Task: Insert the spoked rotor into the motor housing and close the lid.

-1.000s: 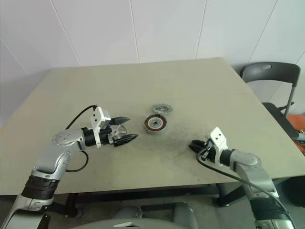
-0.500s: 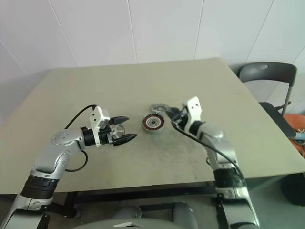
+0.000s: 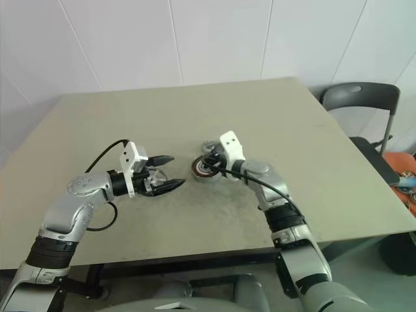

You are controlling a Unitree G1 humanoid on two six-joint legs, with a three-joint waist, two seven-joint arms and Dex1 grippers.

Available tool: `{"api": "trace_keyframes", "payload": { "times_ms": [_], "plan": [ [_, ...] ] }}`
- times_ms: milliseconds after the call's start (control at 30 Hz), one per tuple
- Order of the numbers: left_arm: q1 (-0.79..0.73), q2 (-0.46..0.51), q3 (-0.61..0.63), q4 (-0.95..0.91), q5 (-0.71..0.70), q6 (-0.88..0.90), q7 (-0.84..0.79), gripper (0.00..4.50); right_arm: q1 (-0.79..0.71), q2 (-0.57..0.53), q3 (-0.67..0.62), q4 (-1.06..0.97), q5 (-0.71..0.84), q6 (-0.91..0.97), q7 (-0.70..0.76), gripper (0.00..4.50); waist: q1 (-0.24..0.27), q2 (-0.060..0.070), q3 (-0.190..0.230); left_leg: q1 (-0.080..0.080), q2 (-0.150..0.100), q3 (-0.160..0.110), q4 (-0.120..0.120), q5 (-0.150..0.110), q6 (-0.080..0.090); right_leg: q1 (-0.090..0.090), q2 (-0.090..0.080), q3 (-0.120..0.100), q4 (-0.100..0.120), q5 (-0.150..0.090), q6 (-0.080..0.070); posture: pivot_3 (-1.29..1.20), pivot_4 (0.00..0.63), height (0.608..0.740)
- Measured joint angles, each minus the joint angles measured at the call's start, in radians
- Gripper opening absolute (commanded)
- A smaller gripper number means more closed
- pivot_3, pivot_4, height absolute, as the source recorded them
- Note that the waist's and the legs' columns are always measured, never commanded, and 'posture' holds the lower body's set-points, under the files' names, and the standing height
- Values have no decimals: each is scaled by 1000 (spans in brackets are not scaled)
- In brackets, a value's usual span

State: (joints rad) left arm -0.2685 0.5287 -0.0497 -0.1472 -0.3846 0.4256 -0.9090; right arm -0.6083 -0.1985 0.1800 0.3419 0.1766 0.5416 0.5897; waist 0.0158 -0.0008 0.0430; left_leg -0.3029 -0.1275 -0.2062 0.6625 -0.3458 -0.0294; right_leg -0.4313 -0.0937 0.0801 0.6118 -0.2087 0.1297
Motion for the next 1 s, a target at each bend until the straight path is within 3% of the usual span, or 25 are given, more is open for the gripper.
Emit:
{"api": "trace_keyframes", "payload": {
  "times_ms": [1000],
  "plan": [
    [0, 15, 9, -8, -20, 1, 18, 4500, -67, 75, 43, 159, -77, -90, 40, 664, -31, 0, 0, 0, 4, 1, 0, -2, -4, -2, 6, 1, 1, 2, -2, 0, 0, 740]
  ]
}}
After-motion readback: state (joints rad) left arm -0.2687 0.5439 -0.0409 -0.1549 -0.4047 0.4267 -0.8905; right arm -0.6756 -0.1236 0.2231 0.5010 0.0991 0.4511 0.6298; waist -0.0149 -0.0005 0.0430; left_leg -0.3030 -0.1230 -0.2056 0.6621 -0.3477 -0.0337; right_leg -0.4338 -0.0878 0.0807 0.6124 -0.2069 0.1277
